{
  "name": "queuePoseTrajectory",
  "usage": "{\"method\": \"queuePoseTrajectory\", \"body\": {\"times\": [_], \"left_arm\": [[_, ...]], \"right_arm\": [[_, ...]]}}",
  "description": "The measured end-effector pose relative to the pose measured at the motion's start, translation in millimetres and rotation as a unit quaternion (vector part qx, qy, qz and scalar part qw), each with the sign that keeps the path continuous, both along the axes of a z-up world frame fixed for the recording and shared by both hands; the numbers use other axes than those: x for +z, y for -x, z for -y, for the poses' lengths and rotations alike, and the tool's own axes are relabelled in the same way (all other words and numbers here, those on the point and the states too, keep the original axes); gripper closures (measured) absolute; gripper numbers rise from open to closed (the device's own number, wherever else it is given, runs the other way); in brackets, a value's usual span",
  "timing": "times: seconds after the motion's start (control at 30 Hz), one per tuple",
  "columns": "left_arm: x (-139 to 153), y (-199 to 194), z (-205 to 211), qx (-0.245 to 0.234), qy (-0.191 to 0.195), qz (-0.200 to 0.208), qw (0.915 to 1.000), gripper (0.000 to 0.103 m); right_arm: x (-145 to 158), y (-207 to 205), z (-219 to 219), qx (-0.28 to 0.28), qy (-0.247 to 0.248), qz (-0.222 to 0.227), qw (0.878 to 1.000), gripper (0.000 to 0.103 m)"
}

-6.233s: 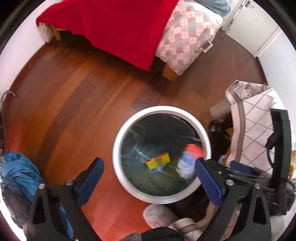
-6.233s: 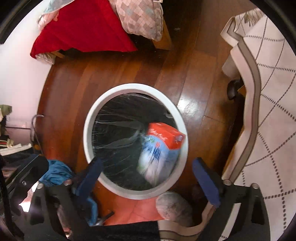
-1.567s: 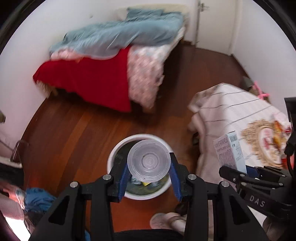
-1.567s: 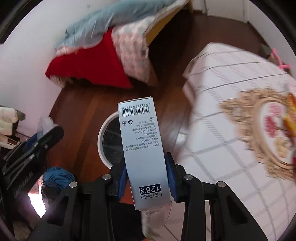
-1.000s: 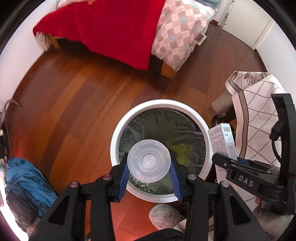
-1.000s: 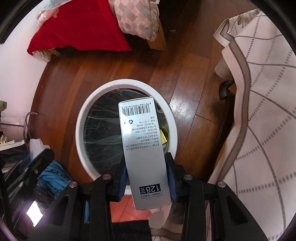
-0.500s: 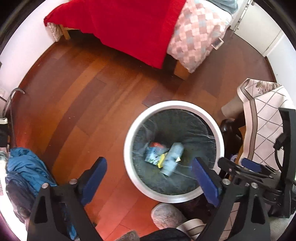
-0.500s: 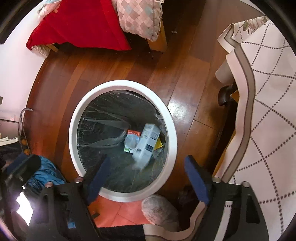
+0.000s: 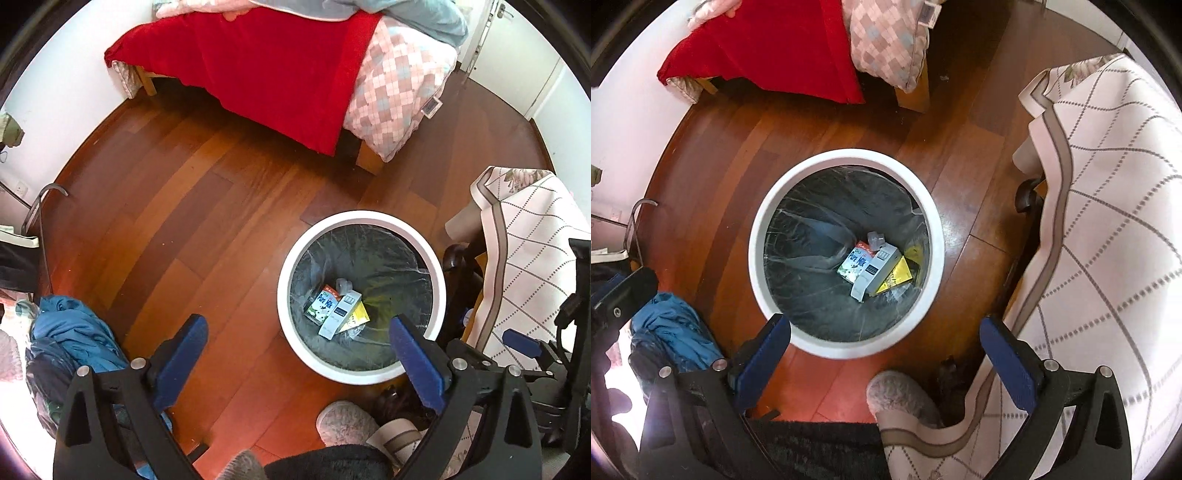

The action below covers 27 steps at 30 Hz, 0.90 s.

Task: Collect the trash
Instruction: 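Move both tools back toward the table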

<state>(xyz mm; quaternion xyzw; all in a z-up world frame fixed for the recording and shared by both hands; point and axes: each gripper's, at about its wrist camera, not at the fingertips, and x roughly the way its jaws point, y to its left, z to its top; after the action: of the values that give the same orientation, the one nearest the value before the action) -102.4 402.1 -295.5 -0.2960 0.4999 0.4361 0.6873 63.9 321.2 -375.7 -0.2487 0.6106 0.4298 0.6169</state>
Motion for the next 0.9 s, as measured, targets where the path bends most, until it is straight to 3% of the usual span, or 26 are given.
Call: {"method": "queuePoseTrajectory", "body": {"times": [0.33,0.67,0.9], "left_arm": [[46,17,35,-0.007,-0.031,0.019,0.9993,0.002],[106,35,73,-0.020,-0.073,0.049,0.9960,0.002],[144,31,105,-0.017,-0.115,0.045,0.9922,0.002]], "right_arm": [[66,14,36,-0.009,-0.045,0.032,0.998,0.000],[149,24,86,-0.022,-0.121,0.052,0.991,0.000],[192,9,140,-0.065,-0.191,0.015,0.979,0.000]]}}
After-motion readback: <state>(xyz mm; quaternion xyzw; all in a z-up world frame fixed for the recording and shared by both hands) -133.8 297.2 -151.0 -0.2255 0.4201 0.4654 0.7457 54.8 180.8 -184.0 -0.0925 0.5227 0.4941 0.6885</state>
